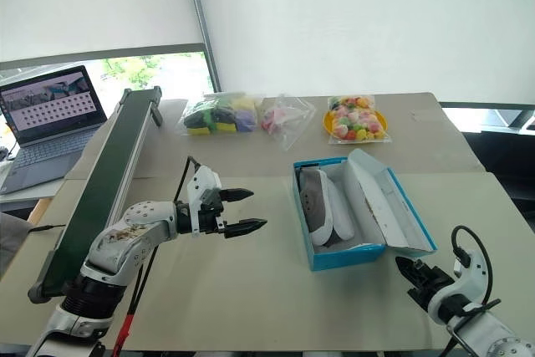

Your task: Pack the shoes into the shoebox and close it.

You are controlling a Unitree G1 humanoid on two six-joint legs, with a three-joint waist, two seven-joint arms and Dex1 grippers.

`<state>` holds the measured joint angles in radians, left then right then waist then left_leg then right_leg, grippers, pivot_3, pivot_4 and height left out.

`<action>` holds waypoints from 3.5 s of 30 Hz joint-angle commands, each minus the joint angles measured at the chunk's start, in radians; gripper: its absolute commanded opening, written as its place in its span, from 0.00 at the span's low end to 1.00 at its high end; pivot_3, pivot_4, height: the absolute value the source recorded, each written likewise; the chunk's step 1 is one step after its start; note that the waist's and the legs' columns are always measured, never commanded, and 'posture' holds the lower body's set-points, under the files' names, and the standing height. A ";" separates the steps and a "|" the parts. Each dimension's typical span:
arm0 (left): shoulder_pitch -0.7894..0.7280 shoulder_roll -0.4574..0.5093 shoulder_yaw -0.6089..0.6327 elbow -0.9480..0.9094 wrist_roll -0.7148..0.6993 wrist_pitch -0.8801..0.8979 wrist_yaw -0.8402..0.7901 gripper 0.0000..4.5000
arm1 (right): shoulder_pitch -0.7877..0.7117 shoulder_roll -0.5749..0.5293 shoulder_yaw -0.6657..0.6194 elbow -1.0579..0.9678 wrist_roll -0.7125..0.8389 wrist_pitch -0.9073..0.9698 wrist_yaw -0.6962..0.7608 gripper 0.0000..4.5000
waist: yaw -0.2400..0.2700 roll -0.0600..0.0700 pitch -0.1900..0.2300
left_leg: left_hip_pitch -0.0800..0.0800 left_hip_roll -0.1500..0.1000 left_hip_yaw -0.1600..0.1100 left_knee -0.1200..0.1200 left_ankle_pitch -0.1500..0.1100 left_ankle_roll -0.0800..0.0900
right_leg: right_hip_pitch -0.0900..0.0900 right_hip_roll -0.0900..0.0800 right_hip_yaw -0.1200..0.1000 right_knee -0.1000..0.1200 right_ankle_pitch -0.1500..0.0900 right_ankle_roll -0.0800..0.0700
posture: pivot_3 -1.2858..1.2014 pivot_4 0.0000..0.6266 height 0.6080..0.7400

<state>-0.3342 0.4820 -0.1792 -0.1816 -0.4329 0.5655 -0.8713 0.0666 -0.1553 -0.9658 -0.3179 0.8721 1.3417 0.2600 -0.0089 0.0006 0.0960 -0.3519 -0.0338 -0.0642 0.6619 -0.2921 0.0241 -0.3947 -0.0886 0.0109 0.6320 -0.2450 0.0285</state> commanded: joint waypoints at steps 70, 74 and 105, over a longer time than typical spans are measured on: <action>-0.016 0.018 0.051 -0.050 -0.014 0.054 0.033 1.00 | -0.038 -0.091 0.505 -0.077 0.418 -0.537 -0.419 0.01 | -0.005 0.000 0.001 | -0.001 -0.001 0.005 0.001 -0.002 0.003 | -0.008 -0.001 0.004 0.000 0.000 0.003 | 0.52 0.24 0.40; -0.016 0.022 0.055 -0.050 -0.014 0.055 0.034 1.00 | -0.106 -0.093 0.508 -0.043 0.443 -0.530 -0.551 0.01 | -0.002 0.001 0.000 | -0.002 0.000 0.003 0.001 -0.002 0.003 | -0.008 0.001 0.003 0.002 0.001 0.002 | 0.52 0.24 0.40; 0.030 0.003 0.061 -0.082 -0.012 0.072 0.069 1.00 | -0.441 -1.032 1.002 -0.279 -0.149 -0.366 0.139 0.16 | -0.004 -0.003 0.003 | -0.003 0.000 0.005 0.004 -0.003 0.005 | -0.007 -0.001 0.002 -0.004 0.000 0.004 | 0.52 0.24 0.40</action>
<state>-0.3014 0.4869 -0.1314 -0.2344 -0.4354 0.6533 -0.8048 -0.3504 -1.1656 0.0639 -0.5911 0.7114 1.0040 0.2902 -0.0132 -0.0029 0.0988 -0.3548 -0.0340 -0.0594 0.6655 -0.2948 0.0288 -0.4018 -0.0893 0.0131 0.6281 -0.2450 0.0321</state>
